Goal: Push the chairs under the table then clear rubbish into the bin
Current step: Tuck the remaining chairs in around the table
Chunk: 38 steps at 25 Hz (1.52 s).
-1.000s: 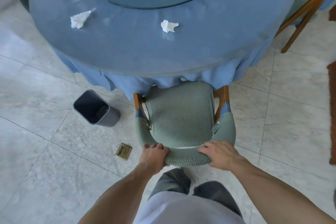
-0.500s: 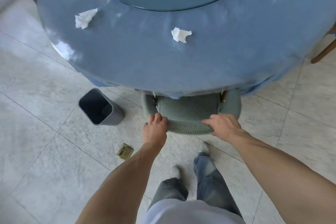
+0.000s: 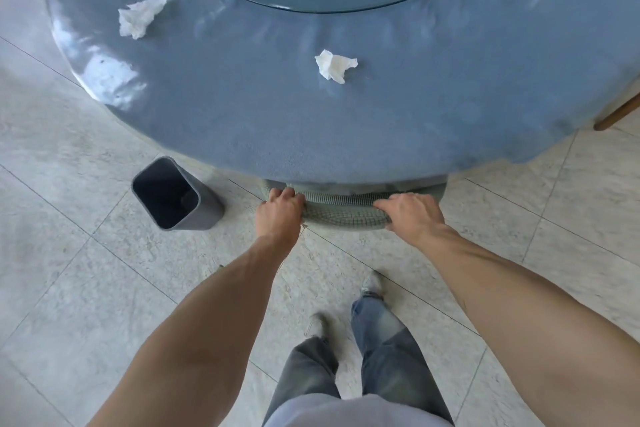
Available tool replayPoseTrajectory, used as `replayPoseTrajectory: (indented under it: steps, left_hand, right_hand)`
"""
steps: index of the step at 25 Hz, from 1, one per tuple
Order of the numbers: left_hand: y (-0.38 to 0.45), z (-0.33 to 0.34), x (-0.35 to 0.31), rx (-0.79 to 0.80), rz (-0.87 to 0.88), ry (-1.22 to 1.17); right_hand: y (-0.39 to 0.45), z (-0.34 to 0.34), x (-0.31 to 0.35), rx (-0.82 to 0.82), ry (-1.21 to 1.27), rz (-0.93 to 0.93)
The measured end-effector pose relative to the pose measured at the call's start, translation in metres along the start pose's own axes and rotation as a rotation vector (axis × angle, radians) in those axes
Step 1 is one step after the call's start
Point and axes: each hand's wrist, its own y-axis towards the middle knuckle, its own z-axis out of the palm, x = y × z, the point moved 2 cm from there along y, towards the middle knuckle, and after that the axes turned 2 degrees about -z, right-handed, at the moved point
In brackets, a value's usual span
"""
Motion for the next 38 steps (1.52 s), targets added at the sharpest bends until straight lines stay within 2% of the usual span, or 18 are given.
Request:
replayPoseTrajectory:
  steps: [4, 9, 15, 19, 22, 27, 33, 38]
  left_hand:
    - [-0.006, -0.011, 0.004, 0.073, 0.026, -0.074]
    - [-0.026, -0.028, -0.003, 0.163, 0.109, -0.168]
    - [-0.063, -0.036, -0.06, 0.279, 0.335, -0.08]
    - [-0.086, -0.055, -0.127, 0.377, 0.545, 0.042]
    - [-0.095, -0.068, -0.184, 0.41, 0.644, 0.088]
    - [-0.095, -0.079, -0.301, 0.386, 0.762, 0.204]
    - [-0.081, -0.078, -0.456, 0.392, 0.804, 0.287]
    - [-0.072, -0.077, -0.548, 0.402, 0.822, 0.322]
  right_hand:
    - [-0.014, -0.005, 0.003, 0.047, 0.085, 0.05]
    - [-0.069, -0.022, 0.018, 0.006, 0.264, 0.152]
    - [-0.16, -0.02, 0.011, -0.002, 0.389, 0.305]
    - [-0.225, 0.004, -0.03, 0.045, 0.429, 0.492]
    - [-0.266, 0.021, -0.067, 0.022, 0.502, 0.596]
    - [-0.324, 0.054, -0.15, 0.015, 0.566, 0.688]
    - [-0.379, 0.088, -0.274, -0.013, 0.661, 0.779]
    - [-0.407, 0.1, -0.348, 0.045, 0.726, 0.787]
